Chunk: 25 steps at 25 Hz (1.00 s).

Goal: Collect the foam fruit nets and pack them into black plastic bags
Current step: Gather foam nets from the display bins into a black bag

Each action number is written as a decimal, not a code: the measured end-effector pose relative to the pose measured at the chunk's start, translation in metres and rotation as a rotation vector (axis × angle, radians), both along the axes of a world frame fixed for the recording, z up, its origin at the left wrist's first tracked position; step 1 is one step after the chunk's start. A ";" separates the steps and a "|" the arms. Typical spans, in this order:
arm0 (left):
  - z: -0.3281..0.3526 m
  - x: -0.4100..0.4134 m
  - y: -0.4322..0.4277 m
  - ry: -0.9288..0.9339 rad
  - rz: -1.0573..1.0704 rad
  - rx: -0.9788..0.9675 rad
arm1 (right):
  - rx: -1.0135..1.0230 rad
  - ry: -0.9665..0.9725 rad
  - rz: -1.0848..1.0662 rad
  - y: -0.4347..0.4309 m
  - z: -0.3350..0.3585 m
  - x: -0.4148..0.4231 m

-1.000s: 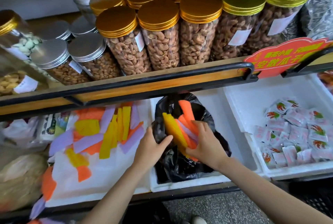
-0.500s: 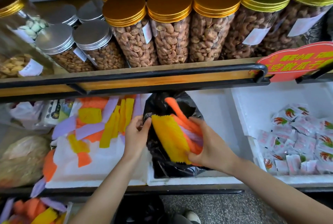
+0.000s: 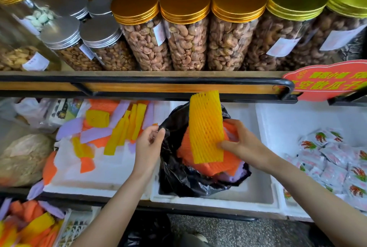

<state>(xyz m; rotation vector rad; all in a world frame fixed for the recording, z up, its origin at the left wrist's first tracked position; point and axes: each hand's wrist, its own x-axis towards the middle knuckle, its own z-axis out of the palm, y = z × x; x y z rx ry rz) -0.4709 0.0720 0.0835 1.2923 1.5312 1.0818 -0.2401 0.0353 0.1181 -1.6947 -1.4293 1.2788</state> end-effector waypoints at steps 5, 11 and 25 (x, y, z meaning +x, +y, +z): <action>0.001 0.005 -0.003 -0.055 0.023 0.010 | -0.139 0.238 0.154 0.004 0.010 -0.004; -0.003 0.005 -0.011 -0.024 0.061 0.012 | -0.088 -0.366 -0.152 0.044 -0.056 0.001; -0.016 -0.018 -0.011 0.072 0.065 0.015 | 0.217 -0.557 0.195 0.049 -0.108 -0.068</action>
